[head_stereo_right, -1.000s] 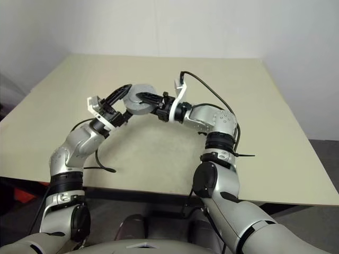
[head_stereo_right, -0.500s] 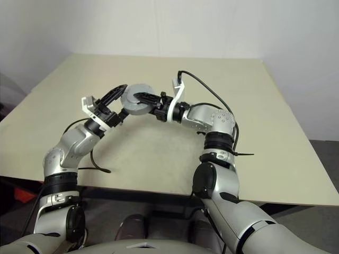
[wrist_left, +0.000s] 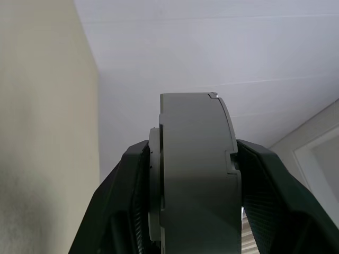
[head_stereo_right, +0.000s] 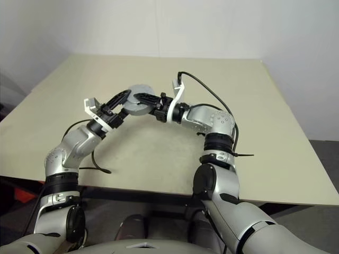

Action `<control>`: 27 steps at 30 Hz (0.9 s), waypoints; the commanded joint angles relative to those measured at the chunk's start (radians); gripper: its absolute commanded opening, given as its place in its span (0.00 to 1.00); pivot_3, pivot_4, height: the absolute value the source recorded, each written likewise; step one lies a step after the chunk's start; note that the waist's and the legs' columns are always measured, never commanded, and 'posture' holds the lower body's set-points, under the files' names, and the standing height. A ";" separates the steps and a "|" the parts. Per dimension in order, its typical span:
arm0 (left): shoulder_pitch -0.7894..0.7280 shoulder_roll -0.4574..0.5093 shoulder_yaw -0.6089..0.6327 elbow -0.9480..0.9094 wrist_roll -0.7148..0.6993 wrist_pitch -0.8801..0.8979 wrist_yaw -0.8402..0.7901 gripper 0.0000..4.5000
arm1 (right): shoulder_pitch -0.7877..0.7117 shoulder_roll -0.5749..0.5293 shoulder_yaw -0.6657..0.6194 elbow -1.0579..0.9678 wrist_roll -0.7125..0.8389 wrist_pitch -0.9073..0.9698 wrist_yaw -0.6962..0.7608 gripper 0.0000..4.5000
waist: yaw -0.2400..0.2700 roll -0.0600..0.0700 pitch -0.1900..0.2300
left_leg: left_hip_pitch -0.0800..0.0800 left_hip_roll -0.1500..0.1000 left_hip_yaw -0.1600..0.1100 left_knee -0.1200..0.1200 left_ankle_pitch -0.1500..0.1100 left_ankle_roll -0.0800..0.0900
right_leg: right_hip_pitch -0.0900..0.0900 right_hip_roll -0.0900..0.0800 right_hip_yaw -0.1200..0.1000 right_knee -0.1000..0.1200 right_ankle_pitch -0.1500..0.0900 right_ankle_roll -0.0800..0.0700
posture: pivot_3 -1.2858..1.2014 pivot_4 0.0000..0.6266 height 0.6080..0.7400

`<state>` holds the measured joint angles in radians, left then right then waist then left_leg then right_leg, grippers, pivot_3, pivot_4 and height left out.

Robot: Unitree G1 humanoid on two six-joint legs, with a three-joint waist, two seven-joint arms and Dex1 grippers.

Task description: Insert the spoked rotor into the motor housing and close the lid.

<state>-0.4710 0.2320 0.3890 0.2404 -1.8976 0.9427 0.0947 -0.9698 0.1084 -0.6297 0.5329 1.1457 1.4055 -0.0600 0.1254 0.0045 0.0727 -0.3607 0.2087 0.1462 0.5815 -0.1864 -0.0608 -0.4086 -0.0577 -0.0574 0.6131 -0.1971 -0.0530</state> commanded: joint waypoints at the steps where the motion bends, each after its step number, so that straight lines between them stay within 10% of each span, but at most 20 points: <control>1: -0.035 0.012 0.012 -0.038 -0.007 -0.003 -0.031 0.46 | -0.013 -0.008 0.007 -0.038 0.034 -0.018 0.021 0.45 | 0.000 0.000 0.000 | 0.000 0.000 0.000 0.000 0.000 0.000 | 0.000 0.000 0.000 0.000 0.000 0.000 | 0.52 0.00 1.00; 17: -0.033 -0.001 0.033 -0.043 0.031 -0.057 -0.033 0.46 | 0.001 -0.030 0.068 -0.041 0.008 -0.047 0.069 0.45 | 0.000 0.000 0.000 | 0.000 0.000 0.000 0.001 0.000 -0.001 | 0.000 0.000 0.000 0.002 0.000 0.000 | 0.52 0.00 1.00; 24: -0.029 -0.005 0.037 -0.050 0.029 -0.063 -0.035 0.46 | 0.013 -0.046 0.125 -0.061 -0.038 -0.090 0.094 0.96 | 0.001 0.000 0.000 | 0.000 0.000 0.000 0.001 0.001 -0.001 | 0.000 0.000 0.000 0.002 0.000 0.000 | 0.52 0.00 1.00; 27: -0.027 -0.008 0.041 -0.052 0.040 -0.077 -0.034 0.46 | 0.021 -0.047 0.145 -0.071 -0.061 -0.116 0.102 1.00 | 0.001 0.000 0.000 | 0.000 0.000 0.000 0.001 0.001 -0.001 | 0.000 0.000 0.000 0.002 0.000 0.000 | 0.52 0.00 1.00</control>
<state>-0.4742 0.2200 0.4058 0.2376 -1.8477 0.8781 0.0773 -0.9403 0.0626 -0.4958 0.5043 1.0898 1.3108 0.0257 0.1260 0.0043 0.0726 -0.3608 0.2088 0.1461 0.5823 -0.1858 -0.0618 -0.4086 -0.0578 -0.0572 0.6154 -0.1972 -0.0529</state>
